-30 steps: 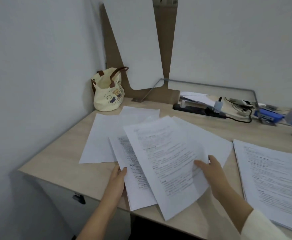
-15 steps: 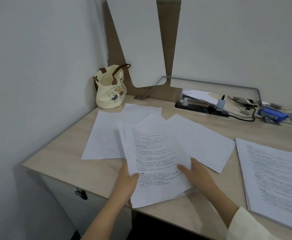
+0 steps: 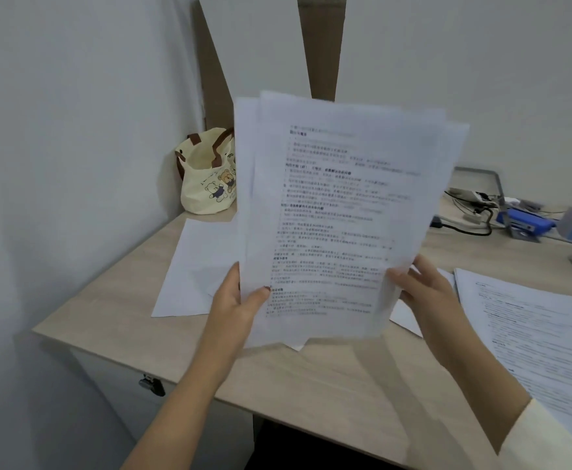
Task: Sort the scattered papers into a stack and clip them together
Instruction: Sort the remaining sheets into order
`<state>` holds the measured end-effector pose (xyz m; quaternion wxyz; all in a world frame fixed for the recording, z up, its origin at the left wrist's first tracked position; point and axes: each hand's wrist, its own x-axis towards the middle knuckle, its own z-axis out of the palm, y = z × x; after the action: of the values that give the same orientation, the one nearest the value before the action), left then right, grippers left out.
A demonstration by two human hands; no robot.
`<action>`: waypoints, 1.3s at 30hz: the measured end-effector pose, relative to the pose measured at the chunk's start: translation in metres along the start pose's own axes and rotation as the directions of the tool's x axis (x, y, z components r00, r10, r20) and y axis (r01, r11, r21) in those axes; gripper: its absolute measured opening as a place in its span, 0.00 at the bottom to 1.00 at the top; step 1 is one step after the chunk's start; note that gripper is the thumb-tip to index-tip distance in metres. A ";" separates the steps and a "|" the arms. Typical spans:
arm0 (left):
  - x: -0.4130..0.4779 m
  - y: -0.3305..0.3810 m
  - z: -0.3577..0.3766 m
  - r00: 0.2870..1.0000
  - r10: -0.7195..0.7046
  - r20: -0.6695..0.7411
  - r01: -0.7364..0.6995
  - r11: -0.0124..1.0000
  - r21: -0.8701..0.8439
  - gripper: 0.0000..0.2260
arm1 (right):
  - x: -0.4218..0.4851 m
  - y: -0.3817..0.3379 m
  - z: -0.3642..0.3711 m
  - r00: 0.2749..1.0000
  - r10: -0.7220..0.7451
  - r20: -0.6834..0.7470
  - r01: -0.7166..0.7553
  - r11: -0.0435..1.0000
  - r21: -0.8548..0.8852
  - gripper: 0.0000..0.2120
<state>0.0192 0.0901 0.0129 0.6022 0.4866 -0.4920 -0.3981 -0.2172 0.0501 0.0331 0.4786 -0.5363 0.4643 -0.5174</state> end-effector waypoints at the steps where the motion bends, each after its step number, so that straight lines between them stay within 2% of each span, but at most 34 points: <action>1: 0.002 0.005 0.002 1.000 0.020 -0.014 -0.020 1.000 -0.022 0.17 | -0.002 -0.004 -0.002 1.000 -0.024 0.011 0.023 1.000 0.003 0.13; 5: 0.000 0.004 0.013 0.999 0.028 -0.017 -0.029 0.998 -0.054 0.16 | -0.013 0.000 -0.003 0.999 0.015 0.033 -0.013 0.998 -0.063 0.15; 9: -0.008 -0.005 0.022 1.000 -0.009 0.005 0.009 0.998 -0.060 0.19 | -0.021 0.008 0.000 0.995 0.090 -0.036 -0.093 0.993 -0.069 0.14; 12: -0.008 -0.008 0.023 1.000 -0.004 -0.014 0.004 0.999 -0.044 0.17 | -0.023 0.009 -0.003 0.994 0.085 -0.072 -0.088 0.996 -0.029 0.14; 17: -0.013 -0.022 0.029 0.997 -0.071 -0.018 0.071 0.997 -0.006 0.16 | -0.035 0.030 -0.006 0.980 0.196 -0.025 -0.198 0.974 -0.110 0.14; 19: -0.011 -0.023 0.035 0.997 -0.083 -0.008 0.083 0.997 0.005 0.16 | -0.037 0.035 -0.011 0.980 0.196 -0.043 -0.200 0.972 -0.123 0.13; 24: -0.006 -0.018 0.073 0.992 -0.091 0.086 0.089 0.996 0.028 0.12 | -0.041 0.028 -0.049 0.964 0.158 -0.215 -0.197 0.965 -0.171 0.11; 27: -0.005 -0.019 0.109 0.977 -0.150 0.150 0.146 0.988 0.040 0.11 | -0.047 0.024 -0.084 0.934 0.162 -0.319 -0.226 0.958 -0.177 0.08; 34: -0.015 -0.027 0.212 0.903 -0.203 0.379 0.177 0.979 0.101 0.15 | -0.068 0.027 -0.180 0.800 0.166 -0.577 -0.337 0.919 -0.203 0.08; 39: -0.019 -0.047 0.263 0.846 -0.249 0.472 0.194 0.967 0.163 0.16 | -0.082 0.030 -0.228 0.724 0.176 -0.667 -0.413 0.885 -0.215 0.09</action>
<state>-0.2422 0.0473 -0.0258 0.3809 0.4559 -0.5894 -0.5474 -0.4483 0.1206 -0.0039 0.2695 -0.3254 0.7615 -0.4916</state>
